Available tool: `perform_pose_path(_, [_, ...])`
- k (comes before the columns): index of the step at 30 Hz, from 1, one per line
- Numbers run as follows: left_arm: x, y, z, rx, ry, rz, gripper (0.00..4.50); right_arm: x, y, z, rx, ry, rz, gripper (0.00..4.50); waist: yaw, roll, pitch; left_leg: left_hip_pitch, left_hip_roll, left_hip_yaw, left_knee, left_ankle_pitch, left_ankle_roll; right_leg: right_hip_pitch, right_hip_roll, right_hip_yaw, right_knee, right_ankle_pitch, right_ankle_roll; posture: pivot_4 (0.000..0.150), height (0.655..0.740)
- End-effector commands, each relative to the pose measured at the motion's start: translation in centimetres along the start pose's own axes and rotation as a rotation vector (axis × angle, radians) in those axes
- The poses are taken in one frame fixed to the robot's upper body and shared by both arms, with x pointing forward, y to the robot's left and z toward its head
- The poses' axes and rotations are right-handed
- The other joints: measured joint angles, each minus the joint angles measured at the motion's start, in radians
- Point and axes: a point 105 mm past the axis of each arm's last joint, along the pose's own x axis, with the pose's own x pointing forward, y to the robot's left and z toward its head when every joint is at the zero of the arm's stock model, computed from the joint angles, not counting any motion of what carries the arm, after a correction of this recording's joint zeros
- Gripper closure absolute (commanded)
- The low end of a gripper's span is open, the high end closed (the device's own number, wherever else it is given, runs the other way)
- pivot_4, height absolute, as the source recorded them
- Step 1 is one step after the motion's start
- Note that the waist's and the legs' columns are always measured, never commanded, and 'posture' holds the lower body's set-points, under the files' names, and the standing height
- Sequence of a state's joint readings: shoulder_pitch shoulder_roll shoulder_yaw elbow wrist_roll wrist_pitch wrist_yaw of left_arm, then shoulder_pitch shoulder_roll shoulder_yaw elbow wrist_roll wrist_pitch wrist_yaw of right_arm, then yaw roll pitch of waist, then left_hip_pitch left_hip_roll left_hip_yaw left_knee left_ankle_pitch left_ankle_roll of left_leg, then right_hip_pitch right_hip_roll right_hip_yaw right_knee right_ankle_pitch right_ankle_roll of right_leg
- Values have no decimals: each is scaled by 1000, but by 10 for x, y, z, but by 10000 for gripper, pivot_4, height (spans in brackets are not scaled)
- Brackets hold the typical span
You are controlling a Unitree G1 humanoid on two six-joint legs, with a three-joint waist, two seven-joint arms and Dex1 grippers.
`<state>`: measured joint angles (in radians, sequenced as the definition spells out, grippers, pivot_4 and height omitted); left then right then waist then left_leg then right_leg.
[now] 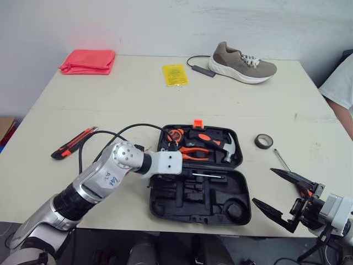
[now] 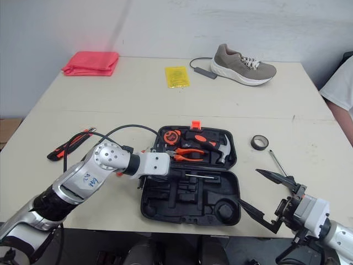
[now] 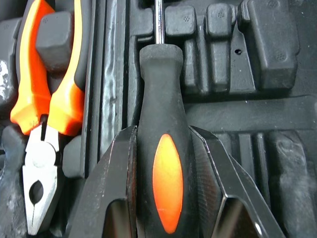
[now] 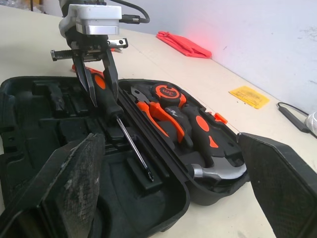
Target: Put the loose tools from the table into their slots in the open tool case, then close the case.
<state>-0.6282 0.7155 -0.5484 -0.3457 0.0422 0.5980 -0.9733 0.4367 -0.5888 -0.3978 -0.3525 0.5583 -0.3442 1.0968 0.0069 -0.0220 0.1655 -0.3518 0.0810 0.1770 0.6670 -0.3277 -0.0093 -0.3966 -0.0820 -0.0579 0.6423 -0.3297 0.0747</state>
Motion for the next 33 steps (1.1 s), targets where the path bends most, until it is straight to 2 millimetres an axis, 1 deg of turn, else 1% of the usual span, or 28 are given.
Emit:
perform_pose_path(1, [1,2,-5,-1,26,19,36735,2,-1,9,-24,-18,7,0,1,0,0,0,0,0,0,0,0,0,0,0,0,0,0,1500,7400])
perform_pose_path(3, [0,3,-4,11,26,27,36735,2,0,9,-22,-19,7,0,1,0,0,0,0,0,0,0,0,0,0,0,0,0,0,1500,7400])
perform_pose_path(5, [0,4,-3,15,23,33,26491,2,1,9,-18,-19,7,0,2,0,0,0,0,0,0,0,0,0,0,0,0,0,0,1500,7400])
perform_pose_path(6, [-1,5,-1,17,17,36,23600,1,1,9,-17,-18,7,0,2,0,0,0,0,0,0,0,0,0,0,0,0,0,0,1500,7400])
perform_pose_path(7, [-1,5,1,22,7,39,18698,1,2,9,-15,-18,7,0,3,0,0,0,0,0,0,0,0,0,0,0,0,0,0,1500,7400])
perform_pose_path(8, [-2,5,5,29,-13,43,14929,1,2,8,-14,-18,7,0,3,0,0,0,0,0,0,0,0,0,0,0,0,0,0,1500,7400])
perform_pose_path(10, [-6,7,11,42,-47,54,5854,1,3,8,-10,-17,7,0,3,0,0,0,0,0,0,0,0,0,0,0,0,0,0,1500,7400])
perform_pose_path(14, [-18,4,23,24,-139,34,5854,-1,4,7,5,-13,10,0,1,0,0,0,1,0,0,0,0,0,0,0,0,0,0,1500,7400])
perform_pose_path(17, [-25,8,23,-8,-195,66,5854,-2,5,6,13,-10,13,0,-4,0,0,0,1,0,0,0,0,0,0,0,0,0,0,1500,7400])
perform_pose_path(20, [-30,10,29,-70,-341,85,5854,-2,6,6,17,-9,11,0,-7,0,0,0,2,0,0,0,0,0,0,0,0,0,0,1500,7400])
perform_pose_path(22, [-29,11,31,-132,-437,87,11221,-2,5,7,19,-9,10,0,-7,0,0,0,2,0,0,0,0,0,0,0,0,0,0,1500,7400])
perform_pose_path(24, [-20,10,27,-188,-473,78,18619,-1,5,7,19,-10,7,0,-6,0,0,0,2,0,0,0,0,0,0,0,1,0,0,1500,7400])
perform_pose_path(27, [-8,10,25,-214,-495,87,32158,0,3,8,20,-10,2,0,-7,0,0,0,1,0,0,0,0,0,0,-1,0,0,0,1500,7400])
perform_pose_path(29, [0,8,21,-213,-479,86,42178,0,3,9,19,-9,-1,0,-7,0,0,0,0,0,0,0,0,0,1,-1,0,0,0,1500,7400])
perform_pose_path(30, [3,8,19,-215,-470,87,43685,1,3,9,19,-8,-3,0,-7,0,0,0,0,0,0,0,0,0,1,-1,0,0,0,1500,7400])
perform_pose_path(33, [11,6,18,-234,-465,84,43685,1,2,10,18,-4,-12,0,-7,0,0,0,0,0,0,0,0,0,1,-1,0,0,0,1500,7400])
